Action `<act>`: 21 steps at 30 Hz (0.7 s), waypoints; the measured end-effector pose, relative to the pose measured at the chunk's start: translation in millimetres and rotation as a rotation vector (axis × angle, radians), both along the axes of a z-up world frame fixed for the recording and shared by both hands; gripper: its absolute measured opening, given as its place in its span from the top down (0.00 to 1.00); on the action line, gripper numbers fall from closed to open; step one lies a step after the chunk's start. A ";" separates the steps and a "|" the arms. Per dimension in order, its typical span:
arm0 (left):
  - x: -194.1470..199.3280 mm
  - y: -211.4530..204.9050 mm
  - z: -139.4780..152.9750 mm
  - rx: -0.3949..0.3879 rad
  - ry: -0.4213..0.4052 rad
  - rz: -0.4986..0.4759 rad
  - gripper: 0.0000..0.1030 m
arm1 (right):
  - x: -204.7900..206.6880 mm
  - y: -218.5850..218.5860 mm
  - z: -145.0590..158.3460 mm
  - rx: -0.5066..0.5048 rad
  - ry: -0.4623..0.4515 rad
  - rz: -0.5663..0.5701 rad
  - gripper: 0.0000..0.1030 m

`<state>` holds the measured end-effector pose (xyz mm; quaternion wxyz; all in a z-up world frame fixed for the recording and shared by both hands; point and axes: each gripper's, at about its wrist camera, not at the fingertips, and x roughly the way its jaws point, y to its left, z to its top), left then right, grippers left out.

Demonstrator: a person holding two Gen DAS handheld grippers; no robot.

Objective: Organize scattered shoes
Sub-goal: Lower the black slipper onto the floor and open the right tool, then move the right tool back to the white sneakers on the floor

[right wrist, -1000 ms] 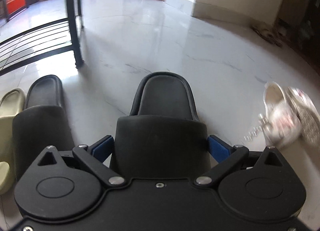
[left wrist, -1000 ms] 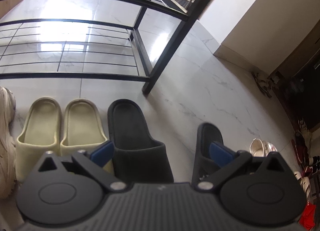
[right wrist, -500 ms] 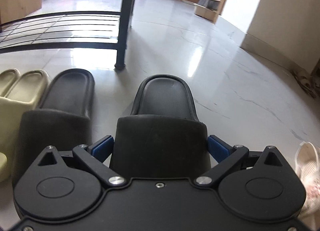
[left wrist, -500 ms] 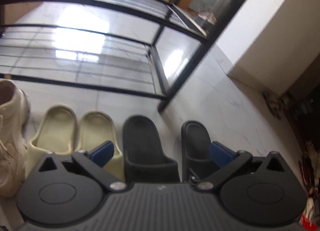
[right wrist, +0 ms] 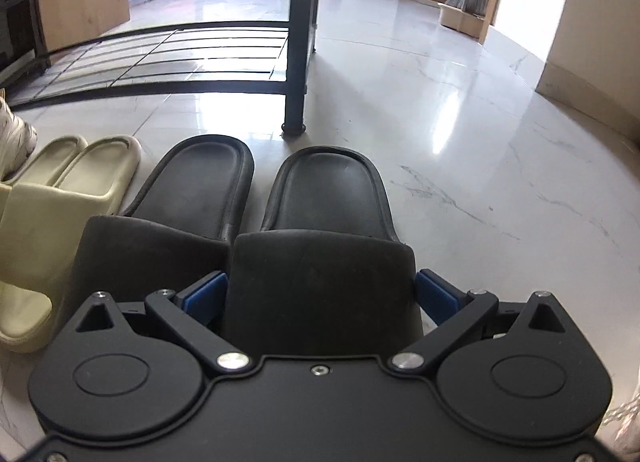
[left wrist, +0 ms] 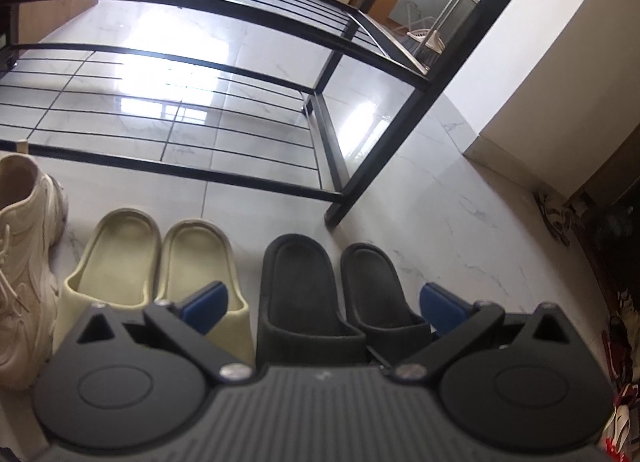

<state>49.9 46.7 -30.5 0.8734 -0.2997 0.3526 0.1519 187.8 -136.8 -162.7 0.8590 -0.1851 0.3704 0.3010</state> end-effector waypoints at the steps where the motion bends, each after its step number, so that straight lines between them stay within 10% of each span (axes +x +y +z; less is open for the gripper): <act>1: -0.4 -0.7 -0.2 0.004 0.001 -0.001 0.01 | 0.6 -1.3 -0.8 0.011 0.002 -0.012 0.00; 21: -8.3 -11.8 18.3 0.137 -0.057 0.012 0.01 | -18.8 -39.4 34.5 0.166 -0.011 -0.284 0.00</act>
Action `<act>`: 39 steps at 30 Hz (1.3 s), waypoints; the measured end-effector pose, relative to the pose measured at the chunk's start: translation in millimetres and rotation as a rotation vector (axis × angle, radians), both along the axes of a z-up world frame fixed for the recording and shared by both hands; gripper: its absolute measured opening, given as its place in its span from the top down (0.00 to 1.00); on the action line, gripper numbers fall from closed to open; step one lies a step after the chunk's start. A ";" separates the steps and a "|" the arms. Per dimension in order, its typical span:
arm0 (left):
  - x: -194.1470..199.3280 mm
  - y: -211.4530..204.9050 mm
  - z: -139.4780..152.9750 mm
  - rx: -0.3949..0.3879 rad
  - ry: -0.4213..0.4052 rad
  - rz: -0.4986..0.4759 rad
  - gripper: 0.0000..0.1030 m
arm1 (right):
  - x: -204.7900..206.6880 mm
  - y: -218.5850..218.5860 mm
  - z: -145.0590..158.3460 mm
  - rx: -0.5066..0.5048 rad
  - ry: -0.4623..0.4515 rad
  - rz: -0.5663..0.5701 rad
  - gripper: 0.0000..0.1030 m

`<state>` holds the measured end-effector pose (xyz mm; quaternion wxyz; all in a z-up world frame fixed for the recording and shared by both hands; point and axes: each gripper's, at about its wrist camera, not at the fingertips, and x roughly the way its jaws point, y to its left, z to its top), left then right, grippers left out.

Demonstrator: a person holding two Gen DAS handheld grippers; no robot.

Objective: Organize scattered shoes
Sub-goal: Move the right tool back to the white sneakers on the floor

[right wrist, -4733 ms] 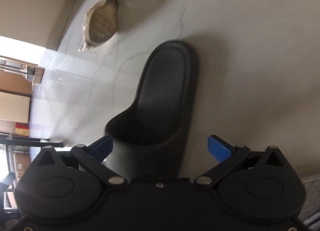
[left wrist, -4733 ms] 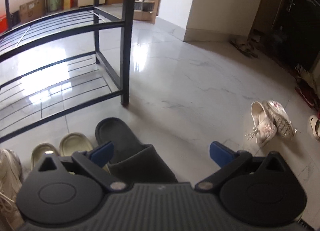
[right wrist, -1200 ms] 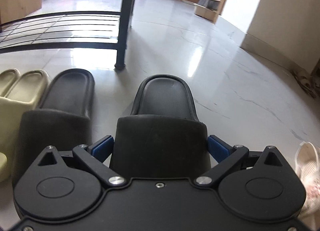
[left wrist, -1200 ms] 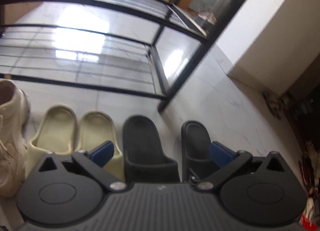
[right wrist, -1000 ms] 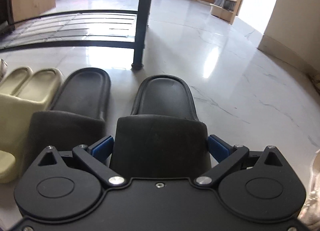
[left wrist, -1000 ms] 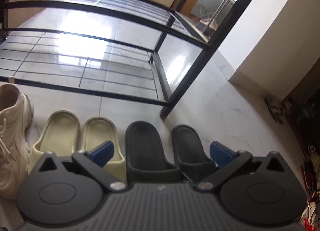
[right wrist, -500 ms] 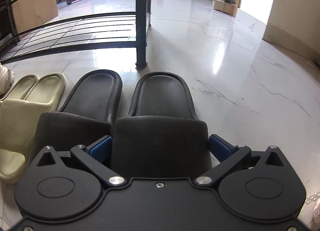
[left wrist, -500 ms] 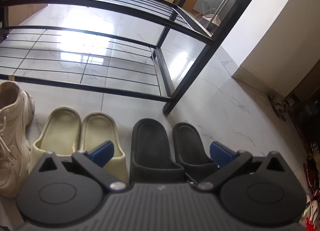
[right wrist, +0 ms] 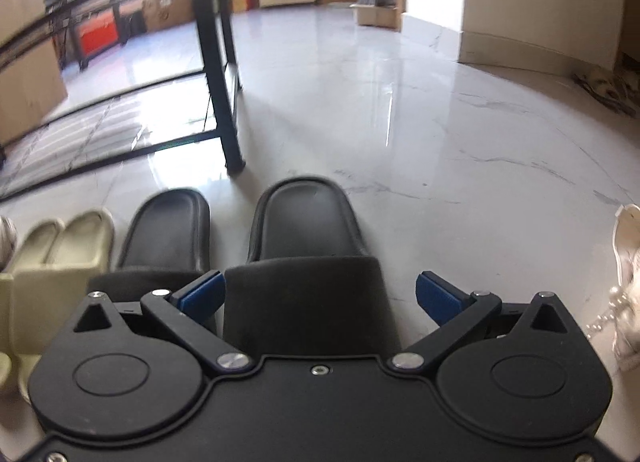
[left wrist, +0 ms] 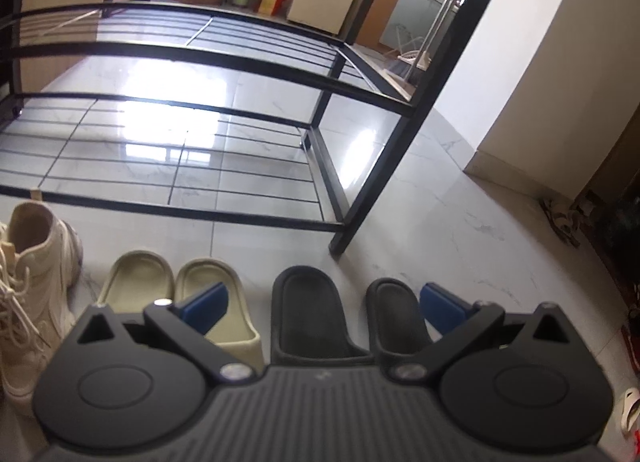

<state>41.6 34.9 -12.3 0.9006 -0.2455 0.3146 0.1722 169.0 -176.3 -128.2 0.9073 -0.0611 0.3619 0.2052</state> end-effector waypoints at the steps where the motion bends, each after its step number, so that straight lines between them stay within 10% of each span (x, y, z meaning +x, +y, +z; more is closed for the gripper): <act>1: -0.4 -0.7 1.1 0.007 -0.003 0.000 0.01 | -1.1 -3.5 3.7 0.024 0.001 -0.017 0.00; 7: -1.6 -5.2 5.8 0.043 -0.016 -0.012 0.01 | -29.2 -48.1 32.4 0.359 0.031 -0.244 0.00; 15: -1.7 -10.9 9.5 0.083 -0.028 -0.034 0.01 | -68.5 -102.2 29.3 0.499 0.058 -0.485 0.00; 39: 6.9 -52.4 21.8 0.270 -0.046 -0.179 0.01 | -132.3 -176.0 -4.2 0.639 0.084 -0.767 0.00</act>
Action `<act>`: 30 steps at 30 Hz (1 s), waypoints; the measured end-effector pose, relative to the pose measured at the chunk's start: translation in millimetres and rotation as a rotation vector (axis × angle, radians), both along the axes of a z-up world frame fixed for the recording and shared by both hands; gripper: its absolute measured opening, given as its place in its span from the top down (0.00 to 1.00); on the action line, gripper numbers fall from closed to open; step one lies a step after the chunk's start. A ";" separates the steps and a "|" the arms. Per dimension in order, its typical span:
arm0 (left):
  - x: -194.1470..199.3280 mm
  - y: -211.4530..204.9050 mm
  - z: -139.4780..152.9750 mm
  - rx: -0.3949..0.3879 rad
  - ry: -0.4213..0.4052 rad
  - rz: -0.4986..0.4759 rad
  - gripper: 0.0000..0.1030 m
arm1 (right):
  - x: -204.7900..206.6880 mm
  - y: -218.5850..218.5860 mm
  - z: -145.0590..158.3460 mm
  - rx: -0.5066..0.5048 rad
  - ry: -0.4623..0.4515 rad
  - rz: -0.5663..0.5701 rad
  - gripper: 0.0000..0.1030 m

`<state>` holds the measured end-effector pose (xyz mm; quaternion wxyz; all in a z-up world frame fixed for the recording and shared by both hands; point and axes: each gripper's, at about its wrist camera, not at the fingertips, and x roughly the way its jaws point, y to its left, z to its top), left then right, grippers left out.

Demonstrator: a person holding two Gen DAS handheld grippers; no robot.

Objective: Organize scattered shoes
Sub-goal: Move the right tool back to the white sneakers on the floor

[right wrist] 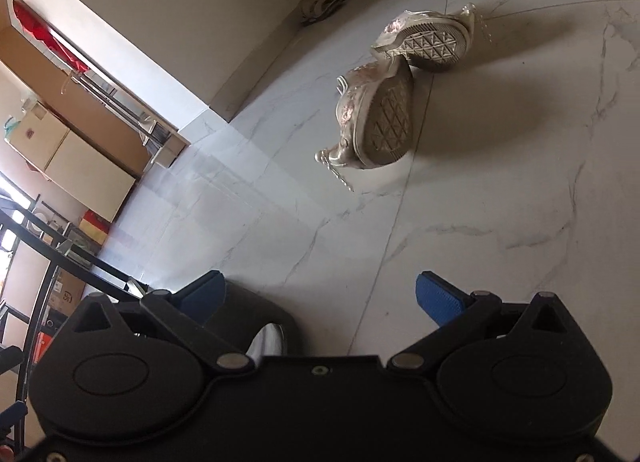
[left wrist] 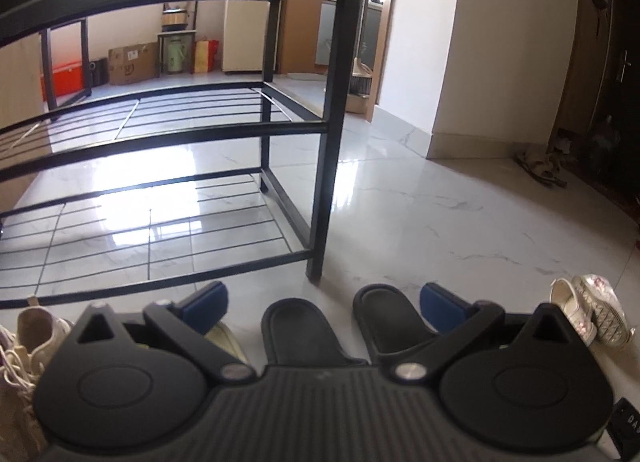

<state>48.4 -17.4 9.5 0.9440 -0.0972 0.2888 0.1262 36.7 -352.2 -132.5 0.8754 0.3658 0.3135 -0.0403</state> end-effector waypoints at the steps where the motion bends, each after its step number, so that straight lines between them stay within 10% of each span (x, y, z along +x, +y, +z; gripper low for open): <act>1: -0.4 1.3 0.4 -0.006 -0.005 0.005 0.01 | -0.7 1.0 0.6 0.000 0.001 0.002 0.00; 30: -1.4 -29.6 5.5 0.108 -0.018 -0.160 0.01 | -35.0 -7.1 -26.7 0.059 0.016 -0.089 0.00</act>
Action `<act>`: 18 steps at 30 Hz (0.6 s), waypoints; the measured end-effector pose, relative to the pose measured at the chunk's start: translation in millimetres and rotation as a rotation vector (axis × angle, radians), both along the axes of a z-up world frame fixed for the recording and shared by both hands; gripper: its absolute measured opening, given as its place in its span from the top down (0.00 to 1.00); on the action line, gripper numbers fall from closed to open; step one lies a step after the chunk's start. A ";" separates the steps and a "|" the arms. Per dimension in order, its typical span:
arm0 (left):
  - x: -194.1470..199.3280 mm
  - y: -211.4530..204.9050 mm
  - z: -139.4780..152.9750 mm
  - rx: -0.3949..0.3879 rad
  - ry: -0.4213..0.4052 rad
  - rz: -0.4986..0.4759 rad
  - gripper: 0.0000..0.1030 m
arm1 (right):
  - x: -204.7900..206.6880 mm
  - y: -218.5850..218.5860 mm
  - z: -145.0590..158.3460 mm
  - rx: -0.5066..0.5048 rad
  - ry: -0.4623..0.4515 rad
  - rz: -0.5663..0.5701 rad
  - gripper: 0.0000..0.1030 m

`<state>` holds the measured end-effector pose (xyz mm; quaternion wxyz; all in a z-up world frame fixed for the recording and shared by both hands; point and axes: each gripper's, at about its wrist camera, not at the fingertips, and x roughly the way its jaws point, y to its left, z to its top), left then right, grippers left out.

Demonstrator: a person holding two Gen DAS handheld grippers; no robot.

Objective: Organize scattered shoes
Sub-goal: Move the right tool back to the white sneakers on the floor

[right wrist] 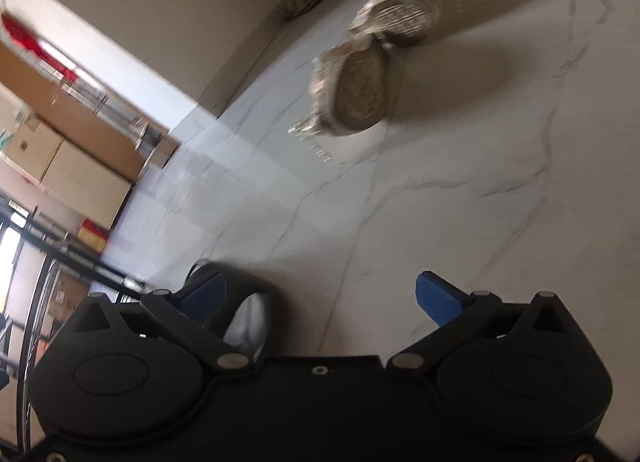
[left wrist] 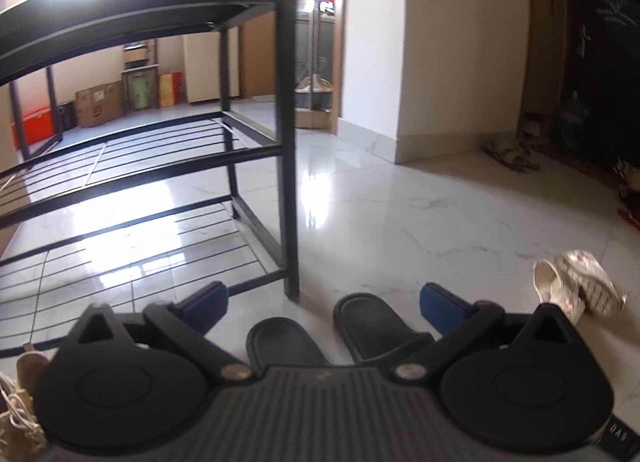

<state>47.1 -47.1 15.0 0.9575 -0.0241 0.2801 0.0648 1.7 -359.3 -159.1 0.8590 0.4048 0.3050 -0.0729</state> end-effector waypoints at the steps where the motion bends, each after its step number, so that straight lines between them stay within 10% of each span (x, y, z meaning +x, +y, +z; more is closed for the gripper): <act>1: 1.4 -3.0 -1.0 0.007 0.008 -0.019 0.01 | -2.0 -3.8 -3.0 0.010 0.004 -0.016 0.00; 18: 18.7 -39.0 -24.8 -0.009 0.095 -0.252 0.01 | -15.4 -59.2 -9.6 -0.074 -0.056 -0.089 0.00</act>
